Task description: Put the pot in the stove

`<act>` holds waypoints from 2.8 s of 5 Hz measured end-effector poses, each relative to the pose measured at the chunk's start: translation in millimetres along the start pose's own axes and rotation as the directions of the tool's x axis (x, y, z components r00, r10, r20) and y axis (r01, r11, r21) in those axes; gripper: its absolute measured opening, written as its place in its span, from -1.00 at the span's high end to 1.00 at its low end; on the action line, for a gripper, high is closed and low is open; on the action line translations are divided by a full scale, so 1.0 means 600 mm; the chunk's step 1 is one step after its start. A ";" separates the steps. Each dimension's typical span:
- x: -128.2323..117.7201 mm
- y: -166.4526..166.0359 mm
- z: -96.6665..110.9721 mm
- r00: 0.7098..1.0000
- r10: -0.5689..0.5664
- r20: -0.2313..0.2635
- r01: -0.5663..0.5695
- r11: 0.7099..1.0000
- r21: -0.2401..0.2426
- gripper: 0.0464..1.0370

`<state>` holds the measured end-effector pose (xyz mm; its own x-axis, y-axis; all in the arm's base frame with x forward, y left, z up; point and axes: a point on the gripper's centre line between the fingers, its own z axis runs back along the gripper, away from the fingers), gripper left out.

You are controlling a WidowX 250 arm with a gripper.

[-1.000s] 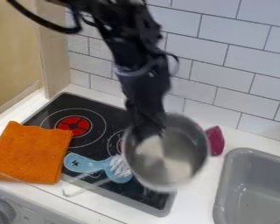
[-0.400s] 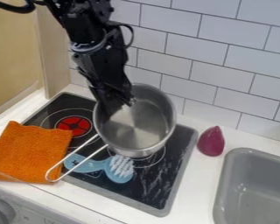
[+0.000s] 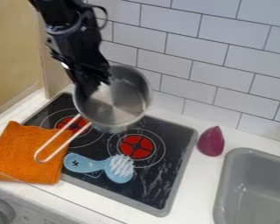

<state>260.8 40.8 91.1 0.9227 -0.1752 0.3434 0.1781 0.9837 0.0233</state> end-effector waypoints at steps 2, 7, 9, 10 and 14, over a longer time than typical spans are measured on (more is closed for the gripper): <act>0.004 0.059 -0.027 0.994 0.106 -0.024 -0.106 0.994 0.011 0.97; 0.001 0.172 -0.110 0.963 0.261 -0.073 -0.260 0.965 0.026 0.97; -0.003 0.177 -0.143 0.959 0.262 -0.105 -0.263 0.965 0.010 0.97; 0.001 0.181 -0.148 0.959 0.261 -0.110 -0.262 0.965 0.002 0.91; -0.013 0.181 -0.119 0.956 0.281 -0.086 -0.281 0.960 0.011 -0.98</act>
<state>297.6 146.1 24.0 0.9614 0.1051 0.2542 -0.0918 0.9937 -0.0635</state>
